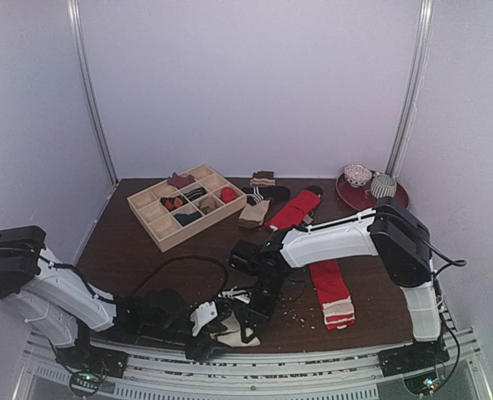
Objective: Roll the socks
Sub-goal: Roll a pair of socks at the center of the board.
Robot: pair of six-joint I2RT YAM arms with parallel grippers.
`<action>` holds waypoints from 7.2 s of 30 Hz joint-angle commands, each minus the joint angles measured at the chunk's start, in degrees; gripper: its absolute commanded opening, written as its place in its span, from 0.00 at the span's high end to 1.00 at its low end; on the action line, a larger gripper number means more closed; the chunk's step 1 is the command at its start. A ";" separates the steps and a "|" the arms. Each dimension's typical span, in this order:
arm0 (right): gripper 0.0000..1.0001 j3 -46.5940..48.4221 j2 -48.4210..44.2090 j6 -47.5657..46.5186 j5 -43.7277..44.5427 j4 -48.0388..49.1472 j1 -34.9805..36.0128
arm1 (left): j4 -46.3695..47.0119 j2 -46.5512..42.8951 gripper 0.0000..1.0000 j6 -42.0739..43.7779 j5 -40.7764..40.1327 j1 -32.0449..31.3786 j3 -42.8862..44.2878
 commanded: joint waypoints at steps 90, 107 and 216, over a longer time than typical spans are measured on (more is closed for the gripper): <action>1.00 -13.80 -3.80 17.81 36.98 21.82 -0.87 | -8.22 -1.87 1.00 -2.44 0.26 -0.58 -0.35; 1.00 -13.20 -2.61 17.29 34.52 22.59 -1.60 | -5.31 2.03 1.00 -13.31 5.16 3.29 -4.41; 0.80 -32.68 -5.82 9.76 -1.81 46.31 0.63 | -29.82 -29.30 0.27 -12.88 -7.92 11.05 -1.38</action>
